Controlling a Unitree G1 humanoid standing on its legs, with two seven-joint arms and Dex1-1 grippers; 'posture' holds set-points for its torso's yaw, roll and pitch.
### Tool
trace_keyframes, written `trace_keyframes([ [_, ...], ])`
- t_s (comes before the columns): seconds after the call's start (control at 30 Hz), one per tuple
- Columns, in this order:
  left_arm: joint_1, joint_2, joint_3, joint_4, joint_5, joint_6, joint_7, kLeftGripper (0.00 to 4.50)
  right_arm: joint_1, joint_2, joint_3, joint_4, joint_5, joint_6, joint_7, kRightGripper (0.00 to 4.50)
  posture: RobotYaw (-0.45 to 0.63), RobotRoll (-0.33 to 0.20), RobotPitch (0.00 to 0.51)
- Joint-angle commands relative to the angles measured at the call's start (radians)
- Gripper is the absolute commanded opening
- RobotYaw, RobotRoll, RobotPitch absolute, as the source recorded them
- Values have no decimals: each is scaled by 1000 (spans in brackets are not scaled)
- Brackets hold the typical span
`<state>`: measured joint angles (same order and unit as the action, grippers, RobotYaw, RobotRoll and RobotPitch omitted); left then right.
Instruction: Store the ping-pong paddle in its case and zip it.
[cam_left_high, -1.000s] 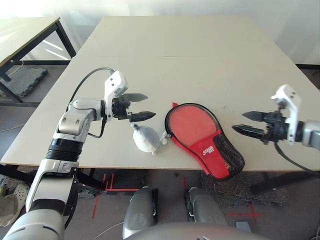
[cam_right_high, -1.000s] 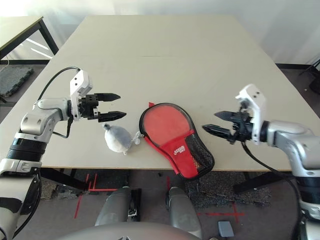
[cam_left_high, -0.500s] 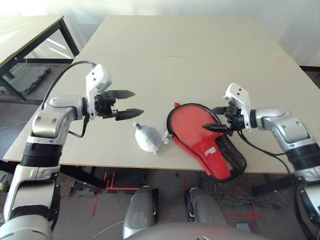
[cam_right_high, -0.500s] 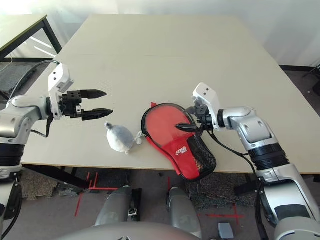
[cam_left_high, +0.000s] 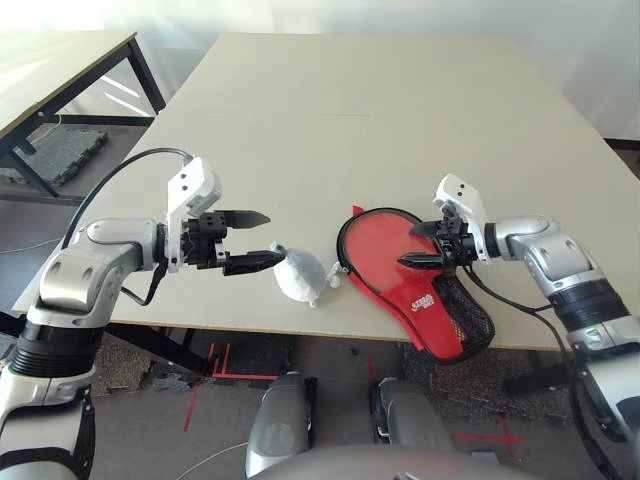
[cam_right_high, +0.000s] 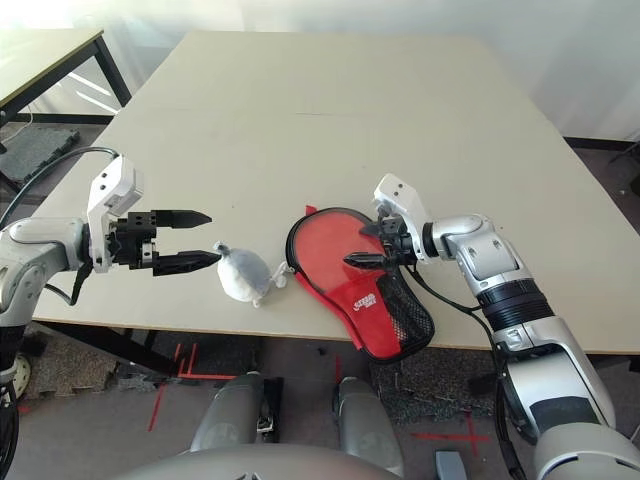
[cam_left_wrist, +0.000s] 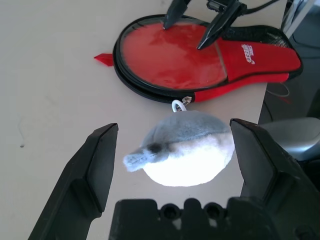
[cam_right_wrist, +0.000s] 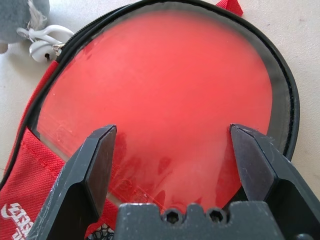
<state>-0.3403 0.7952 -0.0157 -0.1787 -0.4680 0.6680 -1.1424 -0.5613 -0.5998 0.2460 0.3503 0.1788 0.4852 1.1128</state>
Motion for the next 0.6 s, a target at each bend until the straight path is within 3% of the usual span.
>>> trace_keyframes([
  [0.03, -5, -13, -48, 11, 44, -42, 20, 4500, 16, 0, 29, 21, -38, -4, 3, 4465, 173, 0, 49],
  [0.27, -19, -36, -104, 44, 92, -93, 31, 4500, 30, -12, 35, 0, -62, -22, 5, 4465, 167, 0, 52],
  [0.47, -51, -32, -247, 158, 261, -235, 10, 4500, 30, -13, 33, -5, -72, -28, 5, 4465, 158, 0, 53],
  [0.6, -90, -46, -286, 230, 315, -269, 6, 3144, 32, -15, 30, -15, -71, -25, 4, 4500, 151, 0, 57],
])
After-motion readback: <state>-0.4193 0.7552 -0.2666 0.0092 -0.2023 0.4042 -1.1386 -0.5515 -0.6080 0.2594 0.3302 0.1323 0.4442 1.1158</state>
